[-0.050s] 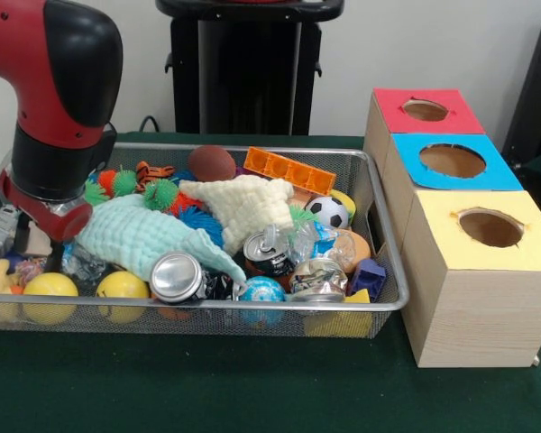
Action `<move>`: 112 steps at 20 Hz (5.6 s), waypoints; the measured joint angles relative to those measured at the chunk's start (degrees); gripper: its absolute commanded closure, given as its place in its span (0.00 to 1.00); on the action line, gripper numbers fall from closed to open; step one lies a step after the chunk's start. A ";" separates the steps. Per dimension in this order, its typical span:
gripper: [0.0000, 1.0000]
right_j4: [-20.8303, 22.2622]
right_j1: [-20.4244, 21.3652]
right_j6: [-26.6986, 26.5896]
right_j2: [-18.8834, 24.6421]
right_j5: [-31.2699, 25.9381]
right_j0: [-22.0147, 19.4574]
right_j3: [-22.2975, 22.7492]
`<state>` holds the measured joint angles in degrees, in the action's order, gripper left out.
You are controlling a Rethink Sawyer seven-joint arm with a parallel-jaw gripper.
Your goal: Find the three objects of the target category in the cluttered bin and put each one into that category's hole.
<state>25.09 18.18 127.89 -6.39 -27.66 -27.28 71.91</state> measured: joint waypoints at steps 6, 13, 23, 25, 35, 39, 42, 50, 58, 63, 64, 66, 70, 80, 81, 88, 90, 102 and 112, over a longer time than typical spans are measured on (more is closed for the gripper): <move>0.00 1.15 -0.65 -0.01 -0.04 0.00 -0.07 -1.00; 0.00 2.97 -2.17 0.01 -0.08 0.41 -0.19 -2.39; 1.00 3.00 -3.61 0.01 -0.13 3.03 -0.04 -3.43; 1.00 3.01 -3.62 0.01 -0.23 3.04 0.06 -3.44; 1.00 3.02 -3.36 0.01 -0.34 3.07 0.21 -3.17; 1.00 3.02 -2.74 0.01 -0.34 3.09 0.46 -2.45; 1.00 3.02 -2.42 0.01 -0.34 3.07 0.86 -2.01; 1.00 2.44 -0.52 0.01 -0.28 3.07 2.06 0.24; 1.00 -1.00 4.89 0.01 -0.29 -0.44 3.12 2.62; 1.00 -3.62 8.26 0.01 -0.26 -3.64 4.60 2.64; 1.00 -4.56 9.29 0.01 -0.24 -4.34 5.04 2.63; 1.00 -5.32 10.14 0.01 -0.21 -4.81 5.39 2.63; 1.00 -7.89 13.07 0.01 -0.22 -6.49 6.57 2.50; 1.00 -12.38 17.04 0.01 -0.26 -10.56 10.16 1.89; 1.00 -12.61 17.07 0.01 -0.26 -10.71 10.40 1.78; 1.00 -15.16 16.07 0.01 -0.25 -11.03 12.96 0.14; 1.00 -15.65 15.69 0.01 -0.26 -11.03 13.25 -0.02; 1.00 -19.05 12.61 0.01 -0.72 -11.03 16.57 -0.13; 1.00 -22.59 11.73 0.02 -3.11 -11.02 21.24 -0.21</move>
<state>2.50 29.91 127.91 -9.50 -38.68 -6.04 71.70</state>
